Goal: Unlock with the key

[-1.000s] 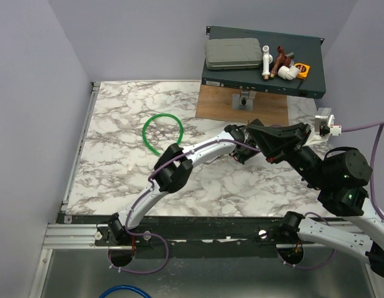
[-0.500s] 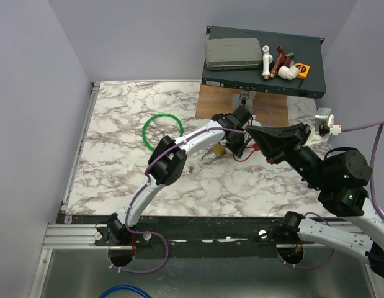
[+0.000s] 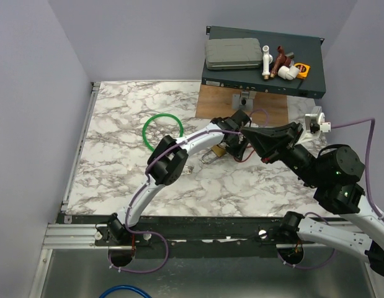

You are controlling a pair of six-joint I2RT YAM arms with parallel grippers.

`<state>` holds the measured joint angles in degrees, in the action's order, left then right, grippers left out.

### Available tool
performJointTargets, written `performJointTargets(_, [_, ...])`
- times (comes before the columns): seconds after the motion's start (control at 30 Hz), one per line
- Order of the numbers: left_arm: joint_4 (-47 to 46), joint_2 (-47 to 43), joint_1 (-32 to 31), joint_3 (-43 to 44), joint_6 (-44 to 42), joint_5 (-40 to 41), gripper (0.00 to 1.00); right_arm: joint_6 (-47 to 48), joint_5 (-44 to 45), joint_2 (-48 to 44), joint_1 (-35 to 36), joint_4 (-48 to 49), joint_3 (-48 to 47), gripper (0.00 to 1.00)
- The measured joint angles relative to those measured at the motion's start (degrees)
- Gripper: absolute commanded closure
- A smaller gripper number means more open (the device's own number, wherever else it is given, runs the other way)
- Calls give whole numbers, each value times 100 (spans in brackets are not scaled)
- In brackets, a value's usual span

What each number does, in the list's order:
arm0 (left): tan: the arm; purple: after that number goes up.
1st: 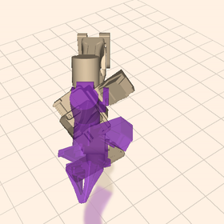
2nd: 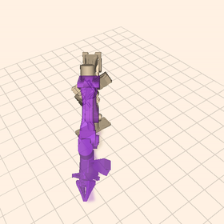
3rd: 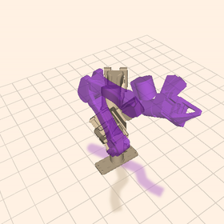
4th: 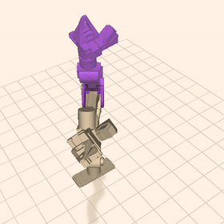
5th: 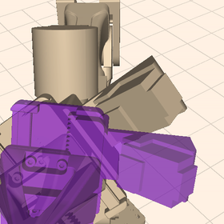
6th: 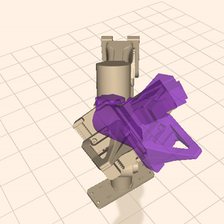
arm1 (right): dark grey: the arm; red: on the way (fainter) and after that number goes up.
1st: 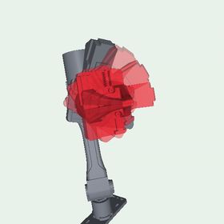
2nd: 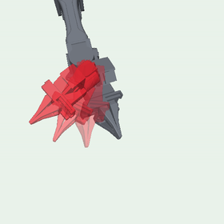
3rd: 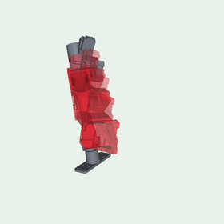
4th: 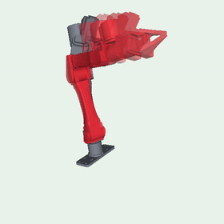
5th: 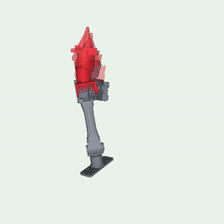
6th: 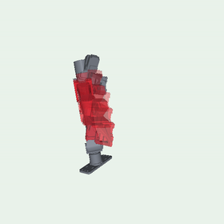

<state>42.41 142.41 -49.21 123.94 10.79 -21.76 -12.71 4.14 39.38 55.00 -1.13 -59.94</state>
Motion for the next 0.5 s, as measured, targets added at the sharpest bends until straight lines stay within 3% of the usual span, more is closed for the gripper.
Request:
performJointTargets(0.3, [-1119,-1241,68,-2306,166,-46,100,-39,-26,52,0,-39,0,99])
performJointTargets(0.5, [-1228,-1950,125,-3429,162,-142,100,-52,-37,68,0,-42,0,99])
